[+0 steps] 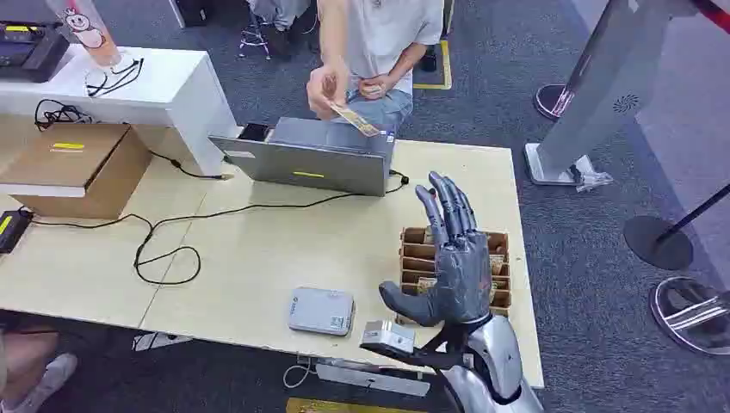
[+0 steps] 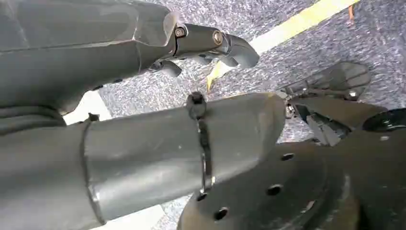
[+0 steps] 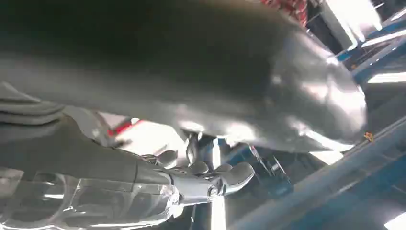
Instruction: Pass the card to the sensor for recognition and then transmit it.
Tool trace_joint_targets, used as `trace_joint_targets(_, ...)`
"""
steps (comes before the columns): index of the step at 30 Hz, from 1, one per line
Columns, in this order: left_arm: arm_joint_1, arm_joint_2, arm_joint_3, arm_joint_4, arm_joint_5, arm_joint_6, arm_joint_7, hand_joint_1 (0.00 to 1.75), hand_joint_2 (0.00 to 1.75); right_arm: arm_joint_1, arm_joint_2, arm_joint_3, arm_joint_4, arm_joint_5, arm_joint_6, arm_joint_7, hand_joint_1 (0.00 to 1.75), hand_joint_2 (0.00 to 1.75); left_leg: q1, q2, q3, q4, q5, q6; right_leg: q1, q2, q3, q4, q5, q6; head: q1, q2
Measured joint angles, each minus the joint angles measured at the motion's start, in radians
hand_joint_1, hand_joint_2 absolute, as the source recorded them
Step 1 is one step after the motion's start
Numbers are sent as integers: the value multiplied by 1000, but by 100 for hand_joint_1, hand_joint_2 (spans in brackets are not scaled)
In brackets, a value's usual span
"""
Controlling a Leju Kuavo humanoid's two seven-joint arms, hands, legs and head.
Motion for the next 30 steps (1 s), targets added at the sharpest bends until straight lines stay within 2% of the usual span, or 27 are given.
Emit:
trace_joint_targets(13, -11, 8, -5, 16, -14, -2, 3, 0, 0, -114, 2, 10, 124, 113, -42, 69, 0, 0, 0, 0, 0, 0, 0, 0, 0, 0, 0, 0, 0, 0, 0, 0)
trace_joint_targets(30, -22, 20, -21, 33, -22, -1, 5, 0, 0, -144, 4, 10, 186, 136, -66, 92, 0, 0, 0, 0, 0, 0, 0, 0, 0, 0, 0, 0, 0, 0, 0, 0)
